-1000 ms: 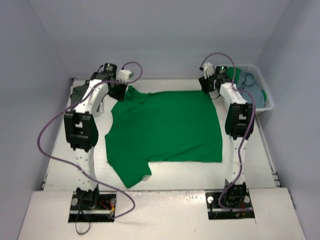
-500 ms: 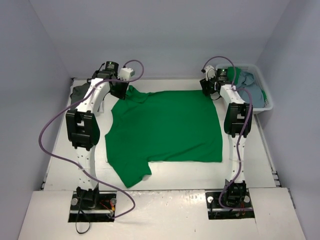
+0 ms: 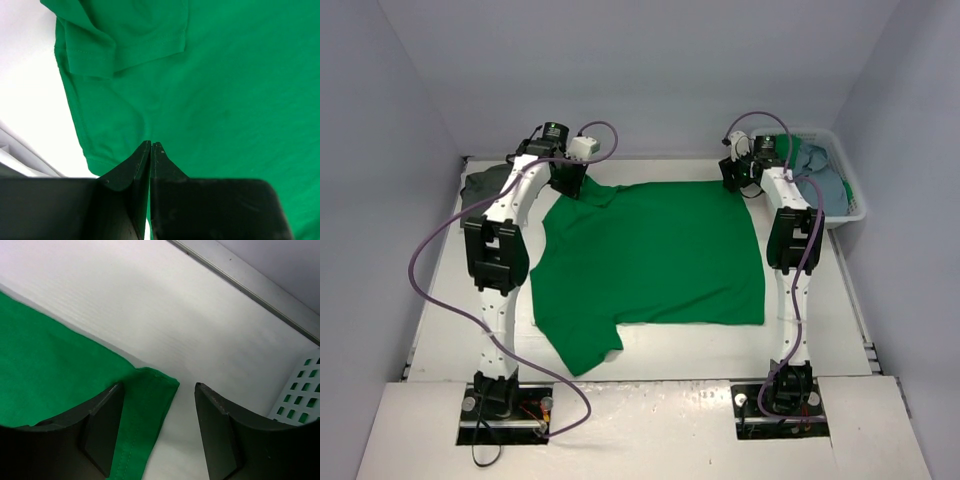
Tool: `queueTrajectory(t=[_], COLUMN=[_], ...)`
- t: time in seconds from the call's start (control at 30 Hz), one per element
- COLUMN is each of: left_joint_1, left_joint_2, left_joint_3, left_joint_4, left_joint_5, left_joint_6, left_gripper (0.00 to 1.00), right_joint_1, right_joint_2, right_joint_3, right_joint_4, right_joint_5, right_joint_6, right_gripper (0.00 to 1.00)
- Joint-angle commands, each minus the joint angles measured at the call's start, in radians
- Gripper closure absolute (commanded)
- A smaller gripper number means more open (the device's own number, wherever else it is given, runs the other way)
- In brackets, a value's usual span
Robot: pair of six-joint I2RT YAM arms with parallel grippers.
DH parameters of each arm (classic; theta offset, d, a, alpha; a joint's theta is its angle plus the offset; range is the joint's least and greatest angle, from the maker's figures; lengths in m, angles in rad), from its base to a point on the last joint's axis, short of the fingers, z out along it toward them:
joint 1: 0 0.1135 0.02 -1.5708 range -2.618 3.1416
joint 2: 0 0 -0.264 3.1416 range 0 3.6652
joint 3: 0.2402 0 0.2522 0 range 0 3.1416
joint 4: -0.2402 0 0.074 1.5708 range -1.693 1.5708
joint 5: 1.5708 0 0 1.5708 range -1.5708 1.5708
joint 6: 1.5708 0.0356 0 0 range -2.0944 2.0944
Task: Fold and stack the t-shirts
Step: Grap the side of the flattened tshirt furthest away from the robot with both arms
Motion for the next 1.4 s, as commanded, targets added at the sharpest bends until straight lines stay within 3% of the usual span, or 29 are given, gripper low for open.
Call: queueTrajectory(t=[0.0,0.27,0.83,1.0,1.03,1.13,1.2,1.37], left_joint_1=[0.001,0.001,-0.002,-0.004,-0.007,-0.024,-0.044,-0.093], left_joint_2=[-0.018,0.051,0.102,0.117,0.122,0.140,0.159,0.196], left_joint_3=[0.094,0.180,0.218,0.232,0.232,0.226,0.214,0.203], left_joint_4=[-0.014,-0.036,-0.033,0.004,0.013,0.061,0.100,0.173], left_joint_5=[0.007,-0.006,-0.002,-0.014,-0.019,-0.042,-0.072,-0.174], left_joint_6=[0.002,0.016,0.010,0.013,0.011,0.028,0.039,0.096], left_gripper=[1.00,1.00,1.00,1.00,1.00,1.00,0.96,0.72], right_joint_1=[-0.009,-0.002,0.002,0.003,0.003,0.003,0.003,0.009], right_joint_2=[0.029,0.024,0.015,0.006,0.006,0.004,0.000,-0.014], right_joint_3=[0.025,0.019,0.005,-0.009,-0.012,-0.018,-0.024,-0.035], right_joint_4=[-0.128,-0.194,-0.203,-0.200,-0.200,-0.200,-0.200,-0.200], right_joint_5=[-0.014,-0.053,-0.062,-0.059,-0.057,-0.062,-0.067,-0.073], right_joint_6=[-0.042,-0.079,-0.085,-0.079,-0.077,-0.070,-0.065,-0.061], right_gripper=[0.43,0.45,0.78,0.92,0.98,1.00,1.00,1.00])
